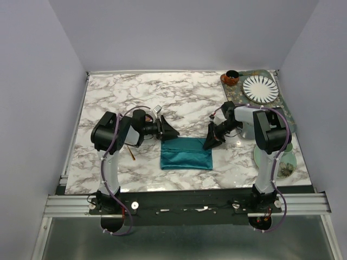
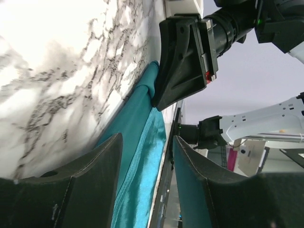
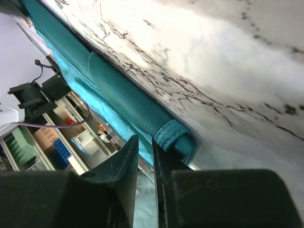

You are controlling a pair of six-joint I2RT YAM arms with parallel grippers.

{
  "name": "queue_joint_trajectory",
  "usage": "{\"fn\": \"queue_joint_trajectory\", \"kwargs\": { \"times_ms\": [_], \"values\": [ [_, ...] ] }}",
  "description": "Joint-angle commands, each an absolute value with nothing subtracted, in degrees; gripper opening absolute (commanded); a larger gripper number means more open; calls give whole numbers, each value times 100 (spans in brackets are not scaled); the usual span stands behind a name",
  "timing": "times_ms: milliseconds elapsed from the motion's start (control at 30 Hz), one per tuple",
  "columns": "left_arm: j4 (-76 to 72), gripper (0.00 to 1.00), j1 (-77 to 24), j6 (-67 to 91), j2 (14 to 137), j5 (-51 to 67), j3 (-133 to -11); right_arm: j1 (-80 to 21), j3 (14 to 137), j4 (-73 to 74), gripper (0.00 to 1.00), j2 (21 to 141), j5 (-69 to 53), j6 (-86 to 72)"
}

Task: Fold the napkin into a case and place the utensils inside
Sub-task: Smooth out the 2/3-rectangle-folded napkin at the center of the board, then pick up the 2/3-rectangle-folded napkin from the center of the board.

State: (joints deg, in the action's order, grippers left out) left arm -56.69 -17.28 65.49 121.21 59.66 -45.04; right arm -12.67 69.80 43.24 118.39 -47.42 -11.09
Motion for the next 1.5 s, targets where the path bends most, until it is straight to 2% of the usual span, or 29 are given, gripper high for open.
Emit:
{"fn": "queue_joint_trajectory", "kwargs": {
  "times_ms": [0,67,100,167,200,300,467,600,800,1100,1167,1267,1300,1467],
  "values": [
    [-4692,57,-1512,5321,11342,6109,-4613,-1204,6750,4078,25,12059,-3647,-897],
    [-3434,56,-1529,4112,10883,5855,-4947,-1204,6759,4087,24,12032,-3604,-870],
    [-1931,51,-1608,2617,10428,5636,-5105,-1204,6776,4078,24,12024,-3595,-870],
    [-323,46,-1792,764,10004,4987,-5519,-1195,6776,4069,23,12023,-3568,-861],
    [562,44,-2071,-601,9602,4261,-5546,-1204,6785,4069,23,12032,-3560,-844],
    [1185,46,-2503,-1771,8819,3204,-5231,-1204,6785,4078,23,12041,-3524,-835],
    [1187,53,-3872,-3469,7771,2032,-4055,-1213,6794,4078,22,11997,-3481,-800],
    [1143,56,-4727,-3884,7279,1346,-3578,-1204,6768,4069,22,11979,-3472,-765],
    [678,56,-5843,-4122,7250,511,-3006,-1213,6794,4069,22,12032,-3428,-730],
    [220,52,-6144,-4341,7769,132,-2971,-1213,6820,4104,22,12067,-3419,-686],
    [229,48,-6144,-4455,7848,132,-2979,-1213,6829,4113,22,12067,-3410,-686],
    [246,35,-6144,-4622,7901,202,-2936,-1213,6847,4140,22,12076,-3419,-677],
    [290,27,-6152,-4649,7884,228,-2936,-1213,6855,4140,21,12085,-3410,-659],
    [658,8,-6144,-4685,7857,517,-3084,-1230,6820,4166,21,12076,-3463,-572]
  ]
}}
